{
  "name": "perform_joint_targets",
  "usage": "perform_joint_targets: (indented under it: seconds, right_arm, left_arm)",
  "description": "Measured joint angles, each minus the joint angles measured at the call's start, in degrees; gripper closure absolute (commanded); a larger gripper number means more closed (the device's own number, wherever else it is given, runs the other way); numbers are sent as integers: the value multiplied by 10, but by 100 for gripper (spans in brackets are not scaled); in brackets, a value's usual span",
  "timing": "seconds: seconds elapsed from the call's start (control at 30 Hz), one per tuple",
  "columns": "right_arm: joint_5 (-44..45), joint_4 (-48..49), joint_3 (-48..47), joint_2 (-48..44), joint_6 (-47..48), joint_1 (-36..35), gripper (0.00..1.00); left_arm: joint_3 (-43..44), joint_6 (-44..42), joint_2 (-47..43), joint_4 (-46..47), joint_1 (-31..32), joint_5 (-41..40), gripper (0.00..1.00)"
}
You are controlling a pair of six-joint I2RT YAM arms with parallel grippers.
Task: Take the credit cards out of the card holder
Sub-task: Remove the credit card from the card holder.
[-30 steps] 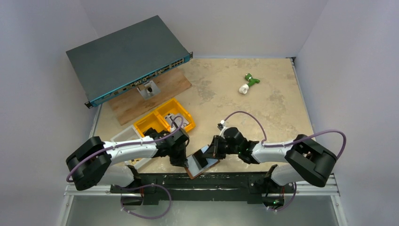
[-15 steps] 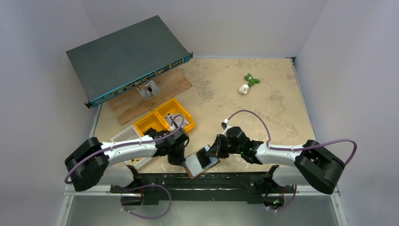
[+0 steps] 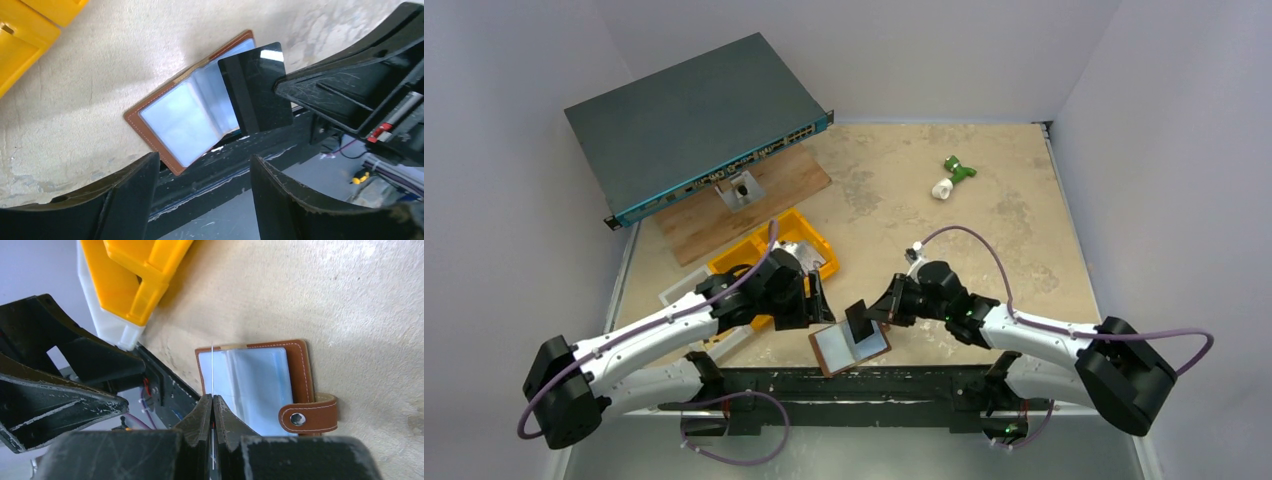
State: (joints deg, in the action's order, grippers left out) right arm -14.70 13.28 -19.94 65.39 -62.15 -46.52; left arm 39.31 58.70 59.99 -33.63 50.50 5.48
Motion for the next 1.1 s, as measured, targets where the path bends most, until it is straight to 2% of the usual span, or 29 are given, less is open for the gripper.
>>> perform_joint_targets:
  seconds: [0.23, 0.67, 0.7, 0.77, 0.93, 0.97, 1.0, 1.1]
  right_arm:
    - [-36, 31, 1, -14, -39, 24, 100]
    - [-109, 217, 23, 0, -155, 27, 100]
    - [-111, 224, 25, 3, -159, 27, 100]
    - [-119, 238, 29, 12, -167, 27, 100]
    - [-121, 253, 36, 17, -175, 27, 100]
    - [-121, 254, 36, 17, -175, 28, 96]
    - [-120, 254, 36, 17, -173, 30, 87]
    - [-116, 228, 36, 17, -165, 32, 55]
  left_arm:
    - [-45, 3, -62, 54, -41, 52, 34]
    - [-122, 69, -74, 230, -76, 157, 37]
    - [-127, 74, -73, 249, -78, 163, 40]
    - [-134, 89, -73, 281, -80, 174, 51]
    - [-138, 111, -65, 322, -81, 186, 88]
    - [-139, 113, -64, 323, -83, 186, 94]
    - [-139, 115, -62, 324, -86, 186, 99]
    - [-139, 120, -59, 337, -88, 195, 100]
